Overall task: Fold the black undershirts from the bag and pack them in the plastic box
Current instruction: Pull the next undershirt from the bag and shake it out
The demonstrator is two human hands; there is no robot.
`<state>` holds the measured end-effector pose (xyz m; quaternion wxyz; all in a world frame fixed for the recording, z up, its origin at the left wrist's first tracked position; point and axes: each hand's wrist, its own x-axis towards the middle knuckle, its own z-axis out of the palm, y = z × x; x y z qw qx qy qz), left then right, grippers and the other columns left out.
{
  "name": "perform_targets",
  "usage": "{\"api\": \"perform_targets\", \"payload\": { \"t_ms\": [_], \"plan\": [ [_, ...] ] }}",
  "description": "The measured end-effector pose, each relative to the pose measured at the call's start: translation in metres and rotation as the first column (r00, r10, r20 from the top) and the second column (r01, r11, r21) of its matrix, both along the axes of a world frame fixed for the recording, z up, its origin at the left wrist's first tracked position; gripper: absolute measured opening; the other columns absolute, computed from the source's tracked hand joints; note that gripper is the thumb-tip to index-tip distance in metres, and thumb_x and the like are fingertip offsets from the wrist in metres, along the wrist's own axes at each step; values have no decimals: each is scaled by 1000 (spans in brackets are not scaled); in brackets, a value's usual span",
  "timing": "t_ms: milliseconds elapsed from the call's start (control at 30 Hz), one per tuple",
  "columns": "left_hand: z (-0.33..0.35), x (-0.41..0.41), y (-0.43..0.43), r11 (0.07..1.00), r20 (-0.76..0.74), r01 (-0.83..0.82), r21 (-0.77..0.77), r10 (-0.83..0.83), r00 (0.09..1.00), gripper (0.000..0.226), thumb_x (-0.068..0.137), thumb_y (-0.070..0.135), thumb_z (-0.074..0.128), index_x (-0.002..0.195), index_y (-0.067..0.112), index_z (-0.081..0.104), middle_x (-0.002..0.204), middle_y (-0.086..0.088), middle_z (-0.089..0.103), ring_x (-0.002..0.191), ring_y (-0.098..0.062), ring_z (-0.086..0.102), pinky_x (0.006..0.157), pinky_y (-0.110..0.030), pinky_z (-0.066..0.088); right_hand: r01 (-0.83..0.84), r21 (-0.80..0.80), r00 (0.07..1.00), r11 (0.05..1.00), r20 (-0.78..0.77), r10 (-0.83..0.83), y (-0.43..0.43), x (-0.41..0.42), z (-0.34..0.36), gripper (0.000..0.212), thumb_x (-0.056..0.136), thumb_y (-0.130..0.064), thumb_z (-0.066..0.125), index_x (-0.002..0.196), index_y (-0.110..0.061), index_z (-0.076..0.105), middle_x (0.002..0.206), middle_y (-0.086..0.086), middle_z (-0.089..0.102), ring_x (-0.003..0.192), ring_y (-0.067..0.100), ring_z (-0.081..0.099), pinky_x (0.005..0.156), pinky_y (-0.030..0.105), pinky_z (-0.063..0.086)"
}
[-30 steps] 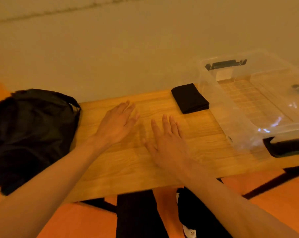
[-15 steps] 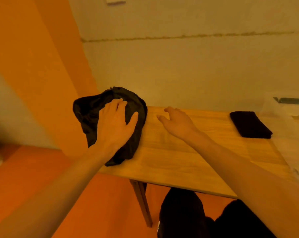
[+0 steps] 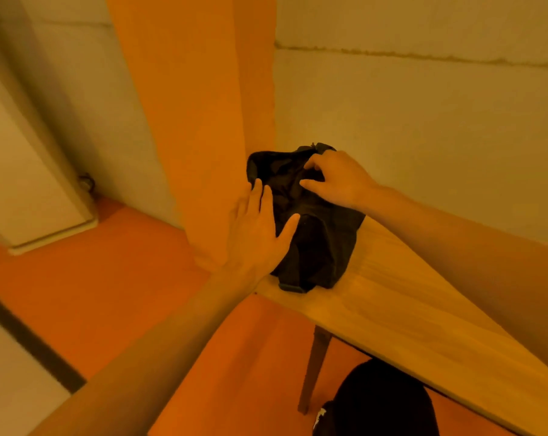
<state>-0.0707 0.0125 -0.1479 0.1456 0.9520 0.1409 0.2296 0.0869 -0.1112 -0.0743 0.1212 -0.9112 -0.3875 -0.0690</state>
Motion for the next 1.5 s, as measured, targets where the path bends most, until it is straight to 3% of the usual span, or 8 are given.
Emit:
{"api": "perform_targets", "payload": {
  "t_ms": [167, 367, 600, 667, 833, 1000, 1133, 1500],
  "plan": [
    [-13, 3, 0, 998, 1, 11, -54, -11, 1000, 83, 100, 68, 14, 162, 12, 14, 170, -5, -4, 156, -21, -8, 125, -41, 3, 124, -85, 988, 989, 104, -115, 31, 15, -8, 49, 87, -69, 59, 101, -25, 75, 100, 2, 71, 113, 33, 55, 94, 44, 42],
    [-19, 8, -3, 999, 19, 20, -41, -19, 1000, 88, 96, 71, 6, 162, 13, 17, 170, -3, -7, 155, -20, -14, 123, -38, -3, 190, -124, 980, 974, 82, -180, 40, 18, -19, 8, 89, -27, 68, 88, -23, 75, 95, 5, 67, 114, 32, 51, 100, 42, 35],
    [-24, 13, -3, 1000, 24, 11, -8, -11, 1000, 86, 98, 71, 7, 161, 12, 19, 171, -4, -5, 155, -21, -16, 124, -40, -1, 231, -111, 972, 967, 78, -224, 40, 20, -18, 35, 97, -38, 53, 68, -19, 57, 78, 3, 56, 98, 28, 51, 100, 44, 34],
    [-25, 13, -2, 1000, 24, 11, -4, -11, 1000, 87, 98, 71, 7, 161, 12, 19, 171, -4, -5, 155, -21, -17, 124, -40, -1, 221, -148, 974, 964, 77, -212, 42, 19, -16, 43, 95, -55, 55, 70, -21, 63, 81, 2, 60, 95, 23, 45, 102, 45, 34],
    [-26, 11, 0, 1000, 27, 16, -13, -16, 999, 88, 98, 71, 5, 161, 13, 19, 171, -4, -6, 155, -20, -17, 123, -40, -2, 199, -135, 980, 971, 7, -200, 38, 21, -14, 26, 94, -27, 56, 69, -18, 59, 83, 5, 60, 108, 32, 52, 100, 42, 31],
    [-25, 8, 1, 1000, 16, 20, -20, -20, 1000, 85, 98, 69, 9, 161, 14, 19, 171, -3, -5, 156, -20, -15, 124, -41, 1, 202, -182, 979, 962, 46, -197, 42, 20, -20, 50, 95, -63, 51, 70, -22, 63, 88, 3, 62, 111, 26, 47, 107, 47, 30],
    [-23, 6, 2, 999, 8, 27, -23, -27, 1000, 85, 97, 69, 9, 161, 14, 19, 171, -3, -6, 156, -21, -15, 124, -39, -1, 168, -184, 985, 969, 59, -159, 41, 14, -28, 23, 99, -37, 56, 92, -21, 70, 100, 4, 66, 122, 31, 46, 106, 44, 30],
    [-24, 7, 3, 999, -14, 36, -18, -36, 999, 88, 96, 70, 7, 162, 14, 17, 170, -3, -9, 155, -21, -16, 125, -41, 2, 177, 204, 983, 963, -88, -162, 36, 15, -22, 20, 98, -27, 46, 87, -19, 60, 81, 1, 62, 93, 25, 54, 94, 40, 32]
  ]
}}
